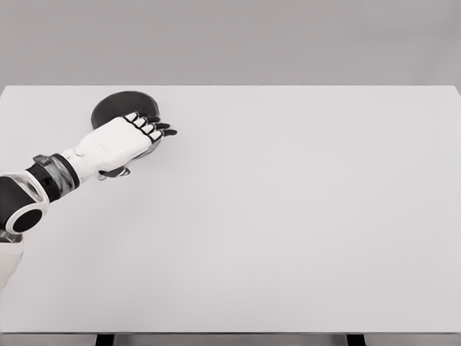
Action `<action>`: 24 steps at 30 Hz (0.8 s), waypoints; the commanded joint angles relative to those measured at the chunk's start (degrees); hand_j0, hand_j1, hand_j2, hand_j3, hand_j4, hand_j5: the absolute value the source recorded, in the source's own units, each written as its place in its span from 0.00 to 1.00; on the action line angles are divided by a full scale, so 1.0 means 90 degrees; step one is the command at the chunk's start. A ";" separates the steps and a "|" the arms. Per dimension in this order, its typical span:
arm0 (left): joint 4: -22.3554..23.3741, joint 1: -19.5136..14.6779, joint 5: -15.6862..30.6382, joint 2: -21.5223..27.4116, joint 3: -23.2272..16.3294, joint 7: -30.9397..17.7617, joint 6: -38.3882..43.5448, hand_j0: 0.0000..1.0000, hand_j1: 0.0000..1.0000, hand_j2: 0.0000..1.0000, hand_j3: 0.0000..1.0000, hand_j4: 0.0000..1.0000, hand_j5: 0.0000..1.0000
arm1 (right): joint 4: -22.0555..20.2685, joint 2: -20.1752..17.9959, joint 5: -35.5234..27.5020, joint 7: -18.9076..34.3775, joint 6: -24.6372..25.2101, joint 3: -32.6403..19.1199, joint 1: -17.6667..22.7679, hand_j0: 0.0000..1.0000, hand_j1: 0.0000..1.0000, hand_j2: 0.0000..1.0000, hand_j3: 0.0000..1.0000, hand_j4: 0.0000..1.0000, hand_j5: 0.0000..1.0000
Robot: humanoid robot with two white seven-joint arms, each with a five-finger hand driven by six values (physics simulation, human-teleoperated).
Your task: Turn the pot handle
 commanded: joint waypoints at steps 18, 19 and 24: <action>0.0321 -0.0039 -0.0286 0.0004 0.0010 0.0004 0.0104 1.00 1.00 1.00 1.00 1.00 1.00 | 0.0000 0.0000 0.0001 0.0003 0.0005 0.0000 0.0000 1.00 1.00 1.00 1.00 1.00 1.00; 0.0321 -0.0039 -0.0286 0.0004 0.0010 0.0004 0.0104 1.00 1.00 1.00 1.00 1.00 1.00 | 0.0000 0.0000 0.0001 0.0003 -0.0005 0.0000 0.0000 1.00 1.00 1.00 1.00 1.00 1.00; 0.0272 -0.0049 -0.0276 0.0004 0.0059 0.0004 0.0104 1.00 1.00 1.00 1.00 1.00 1.00 | 0.0000 0.0000 0.0001 0.0003 0.0005 0.0000 0.0000 1.00 1.00 1.00 1.00 1.00 1.00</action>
